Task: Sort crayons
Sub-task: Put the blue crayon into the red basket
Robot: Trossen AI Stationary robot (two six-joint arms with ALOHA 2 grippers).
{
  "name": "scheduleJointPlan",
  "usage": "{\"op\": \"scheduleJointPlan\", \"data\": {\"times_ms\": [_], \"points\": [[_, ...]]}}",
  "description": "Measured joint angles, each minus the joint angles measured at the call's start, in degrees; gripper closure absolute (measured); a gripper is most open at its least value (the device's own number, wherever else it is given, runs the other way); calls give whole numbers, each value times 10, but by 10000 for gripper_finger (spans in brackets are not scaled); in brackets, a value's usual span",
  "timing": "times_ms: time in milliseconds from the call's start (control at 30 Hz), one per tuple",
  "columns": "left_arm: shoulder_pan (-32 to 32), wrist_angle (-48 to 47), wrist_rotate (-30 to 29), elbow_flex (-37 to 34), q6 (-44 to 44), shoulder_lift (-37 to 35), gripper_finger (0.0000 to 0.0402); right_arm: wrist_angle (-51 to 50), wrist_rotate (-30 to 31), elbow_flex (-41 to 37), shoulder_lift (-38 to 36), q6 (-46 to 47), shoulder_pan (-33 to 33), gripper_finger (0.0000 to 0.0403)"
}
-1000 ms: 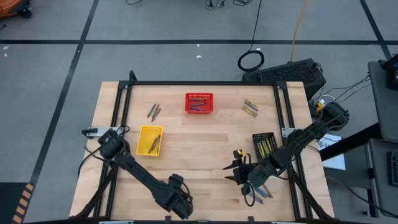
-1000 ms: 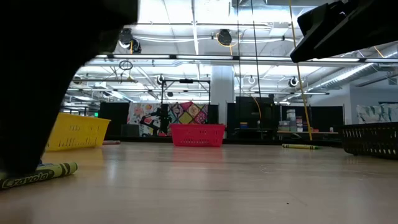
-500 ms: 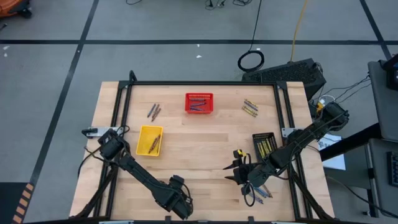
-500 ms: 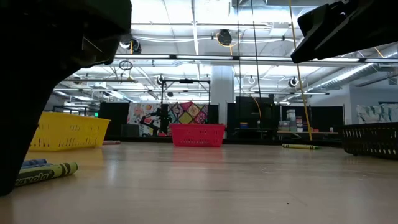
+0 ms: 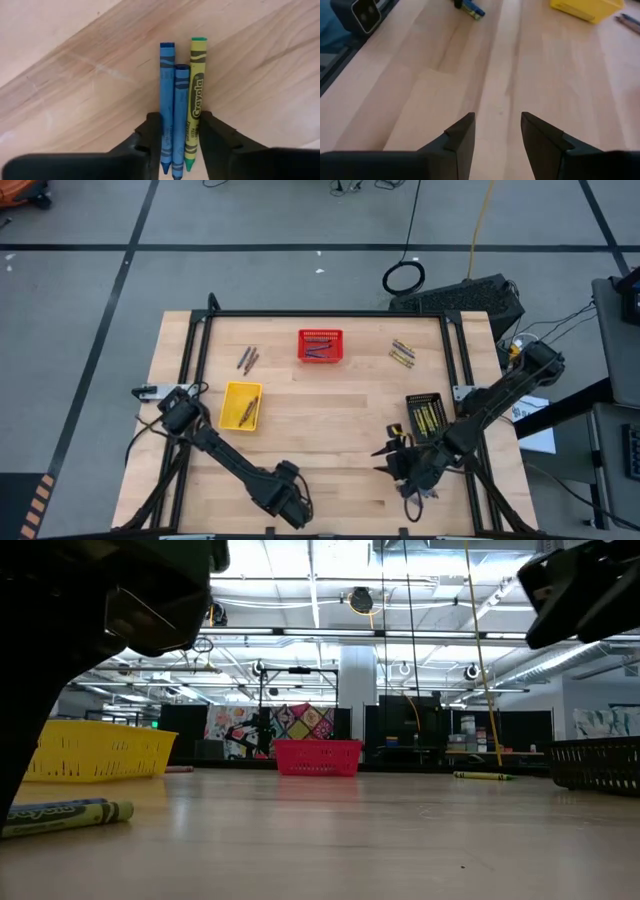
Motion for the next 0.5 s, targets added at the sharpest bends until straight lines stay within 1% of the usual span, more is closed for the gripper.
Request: {"op": "scheduleJointPlan", "data": {"times_ms": [67, 167, 333, 500], "points": [[7, -2, 0, 1, 11, 0, 311, -20, 23, 0, -12, 12, 11, 259], [20, -8, -6, 1, 32, -2, 318, -34, 48, 0, -30, 20, 26, 259], [57, -15, -33, 0, 79, -2, 313, -33, 53, 0, -44, 21, 37, 259], [113, -14, -73, 0, 141, -2, 311, -34, 53, 0, -44, 22, 41, 259]]}}
